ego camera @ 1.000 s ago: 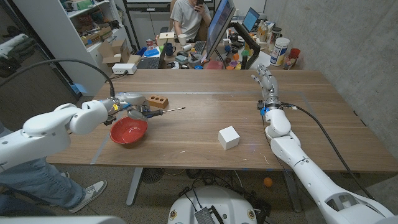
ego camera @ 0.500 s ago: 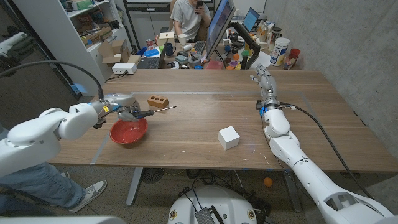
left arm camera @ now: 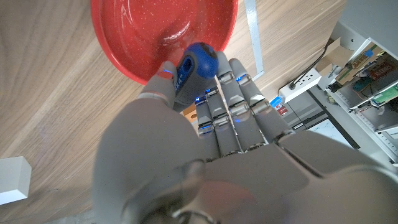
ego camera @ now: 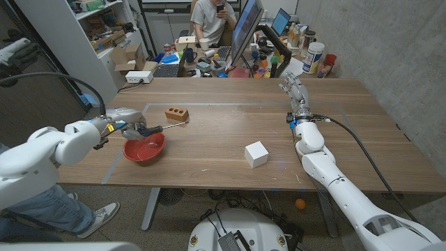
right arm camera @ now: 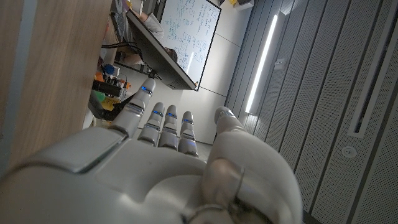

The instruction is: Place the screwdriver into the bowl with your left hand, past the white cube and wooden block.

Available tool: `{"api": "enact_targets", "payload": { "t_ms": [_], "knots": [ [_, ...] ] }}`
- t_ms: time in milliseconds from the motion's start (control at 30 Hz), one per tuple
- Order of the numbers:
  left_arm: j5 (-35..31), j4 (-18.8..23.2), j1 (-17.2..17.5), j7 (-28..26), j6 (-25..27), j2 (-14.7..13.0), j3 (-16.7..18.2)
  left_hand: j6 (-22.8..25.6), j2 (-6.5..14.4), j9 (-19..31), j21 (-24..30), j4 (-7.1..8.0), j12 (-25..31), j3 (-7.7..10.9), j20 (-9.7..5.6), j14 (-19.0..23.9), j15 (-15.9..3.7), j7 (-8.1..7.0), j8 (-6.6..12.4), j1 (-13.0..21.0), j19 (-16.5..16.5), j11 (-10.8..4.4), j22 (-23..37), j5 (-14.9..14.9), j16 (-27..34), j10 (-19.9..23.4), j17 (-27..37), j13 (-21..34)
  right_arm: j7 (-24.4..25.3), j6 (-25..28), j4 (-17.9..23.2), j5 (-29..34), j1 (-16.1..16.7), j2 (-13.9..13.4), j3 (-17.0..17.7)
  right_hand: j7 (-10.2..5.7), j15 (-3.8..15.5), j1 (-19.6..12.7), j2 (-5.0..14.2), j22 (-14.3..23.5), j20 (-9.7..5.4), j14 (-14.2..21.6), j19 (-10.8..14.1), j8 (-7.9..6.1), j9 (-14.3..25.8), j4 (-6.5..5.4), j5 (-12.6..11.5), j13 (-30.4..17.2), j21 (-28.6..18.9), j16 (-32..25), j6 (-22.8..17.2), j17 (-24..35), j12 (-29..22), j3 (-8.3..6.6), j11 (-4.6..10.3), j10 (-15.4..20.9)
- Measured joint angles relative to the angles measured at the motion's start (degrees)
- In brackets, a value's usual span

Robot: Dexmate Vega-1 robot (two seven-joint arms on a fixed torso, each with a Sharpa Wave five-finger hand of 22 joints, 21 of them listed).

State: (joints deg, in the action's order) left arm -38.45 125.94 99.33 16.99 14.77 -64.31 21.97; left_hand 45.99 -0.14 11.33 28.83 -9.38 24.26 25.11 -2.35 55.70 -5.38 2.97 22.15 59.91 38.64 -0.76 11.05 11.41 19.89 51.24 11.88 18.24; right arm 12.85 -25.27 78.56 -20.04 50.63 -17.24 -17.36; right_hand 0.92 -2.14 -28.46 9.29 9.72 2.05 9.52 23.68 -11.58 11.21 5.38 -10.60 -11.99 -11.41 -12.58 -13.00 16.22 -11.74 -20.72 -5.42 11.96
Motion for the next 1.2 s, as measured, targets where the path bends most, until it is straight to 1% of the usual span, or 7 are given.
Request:
{"api": "enact_targets", "payload": {
  "t_ms": [133,333,367,633,667,867,1200],
  "knots": [
    [-2.48,0.80,1.33,0.75,0.41,2.31,1.49,0.00,0.00,0.00,0.00,0.00,-0.15,0.00,0.00,0.01,0.01,0.00,0.00,0.00,0.00,0.00,0.00,0.00,-0.08,0.00,0.00,0.00,-0.09,0.18,0.30,-0.07,0.23,-0.13,-0.03,0.00,0.00,0.00,0.00,0.00,0.00,0.00,0.00,0.00,0.00,0.00,0.00,0.00,0.00,0.00,0.00,0.00,0.00,0.00,0.00,0.00],
    [-6.14,1.16,1.99,0.91,1.24,3.78,2.23,0.00,-0.02,0.01,0.00,0.01,-0.17,-0.01,0.00,0.24,-0.12,0.00,0.00,0.02,0.00,0.12,0.00,0.00,-0.09,0.16,-0.01,0.00,-0.22,0.33,0.70,-0.11,0.53,-0.32,-0.11,0.00,0.00,0.00,0.00,0.00,0.00,0.00,0.00,0.00,0.00,0.00,0.00,0.00,0.00,0.00,0.00,0.00,0.00,0.00,0.00,0.00],
    [-6.64,1.27,2.45,0.69,1.32,5.14,2.50,0.00,-0.02,0.01,0.00,0.07,-0.20,-0.07,0.00,0.25,-0.12,0.00,0.00,0.02,0.00,0.05,0.00,0.00,-0.09,0.23,-0.01,0.00,-0.32,0.42,0.80,-0.13,0.60,-0.37,-0.13,0.00,0.00,0.00,0.00,0.00,0.00,0.00,0.00,0.00,0.00,0.00,0.00,0.00,0.00,0.00,0.00,0.00,0.00,0.00,0.00,0.00],
    [-9.74,1.08,2.71,-2.80,2.80,7.79,2.15,0.01,-0.08,0.01,0.22,0.08,-0.40,-0.07,0.00,0.27,-0.12,0.01,0.00,0.08,0.00,0.05,-0.01,0.00,-0.09,0.23,0.29,0.33,-0.44,0.73,1.52,-0.14,1.13,-0.78,-0.15,0.00,0.00,0.00,0.00,0.00,0.00,0.00,0.00,0.00,0.00,0.00,0.00,-0.01,0.00,0.00,0.00,0.01,0.00,0.00,0.00,0.00],
    [-9.92,0.87,2.53,-3.22,3.09,8.83,1.49,0.01,-0.08,0.01,0.22,0.08,-0.44,-0.08,0.00,0.27,-0.11,0.02,0.00,0.08,0.00,0.04,-0.01,0.00,-0.09,0.23,0.29,0.34,-0.44,0.89,1.63,-0.15,1.21,-0.84,-0.15,-0.02,0.00,0.00,0.00,0.00,0.00,0.00,0.00,0.00,0.00,0.00,0.00,-0.01,0.00,0.00,-0.02,0.01,0.00,0.00,0.00,0.00],
    [-10.09,0.51,1.65,-4.74,4.61,9.91,-0.29,0.10,-0.08,0.01,0.34,0.08,-0.48,-0.08,0.00,0.36,-0.04,0.10,0.00,0.08,0.00,0.04,0.00,0.00,-0.10,0.23,0.29,0.35,-0.43,1.22,2.16,-0.16,1.66,-1.17,-0.03,-0.31,0.00,0.00,0.00,0.00,0.00,0.00,0.00,0.00,0.00,0.00,0.00,-0.01,0.00,0.00,-0.31,0.01,0.00,0.00,0.00,0.00],
    [-8.23,0.16,0.27,-5.74,6.90,9.22,-3.35,0.10,-0.07,-0.02,0.43,0.09,-0.64,-0.08,0.29,0.36,-0.04,0.10,0.00,0.07,-0.58,0.03,0.00,0.00,-0.11,0.22,0.44,0.53,-0.34,1.42,2.53,-0.42,2.39,-1.63,0.56,-0.31,0.00,0.00,0.00,0.00,0.00,0.00,0.00,0.00,0.00,0.00,0.00,-0.01,0.00,0.00,-0.31,-0.27,0.00,0.00,0.31,0.31]
  ]
}}
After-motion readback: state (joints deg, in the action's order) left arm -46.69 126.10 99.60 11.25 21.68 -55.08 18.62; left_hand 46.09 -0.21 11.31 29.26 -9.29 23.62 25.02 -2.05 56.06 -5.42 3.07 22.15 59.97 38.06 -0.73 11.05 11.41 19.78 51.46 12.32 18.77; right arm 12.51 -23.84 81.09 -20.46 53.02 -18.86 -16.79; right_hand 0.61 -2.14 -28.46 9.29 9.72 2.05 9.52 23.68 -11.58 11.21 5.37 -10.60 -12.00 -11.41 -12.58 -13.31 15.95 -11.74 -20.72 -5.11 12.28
